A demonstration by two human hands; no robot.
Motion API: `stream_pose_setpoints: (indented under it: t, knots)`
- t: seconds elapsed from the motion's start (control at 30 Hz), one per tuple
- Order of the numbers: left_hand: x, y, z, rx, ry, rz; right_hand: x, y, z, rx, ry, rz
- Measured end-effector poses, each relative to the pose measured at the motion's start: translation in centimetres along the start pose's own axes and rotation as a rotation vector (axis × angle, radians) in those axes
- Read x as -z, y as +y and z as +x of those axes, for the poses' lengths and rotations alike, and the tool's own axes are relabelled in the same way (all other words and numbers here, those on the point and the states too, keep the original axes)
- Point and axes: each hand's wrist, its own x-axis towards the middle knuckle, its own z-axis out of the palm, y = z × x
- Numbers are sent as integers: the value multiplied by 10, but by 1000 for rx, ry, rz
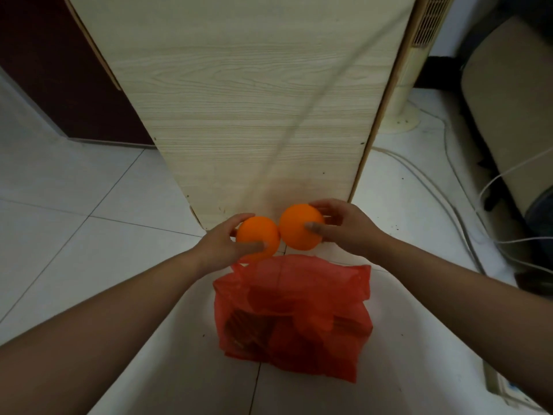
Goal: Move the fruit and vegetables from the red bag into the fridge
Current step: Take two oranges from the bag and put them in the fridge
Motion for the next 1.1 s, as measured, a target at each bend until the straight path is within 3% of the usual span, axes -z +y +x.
stream_pose_setpoints:
  t: [0.1, 0.27, 0.5, 0.9, 1.1]
  knots:
    - [1, 1, -3, 40, -10, -68, -2, -1, -3, -49, -41, 57]
    - [2, 0, -7, 160, 24, -187, -6, -5, -2, -62, -110, -58]
    - [1, 2, -8, 192, 68, -207, -16, -2, 1, -58, -129, -179]
    - [-13, -7, 1, 116, 2, 52, -14, 14, -3, -49, -189, -295]
    - [4, 59, -43, 240, -21, -21, 13, -37, -54, -204, -200, -242]
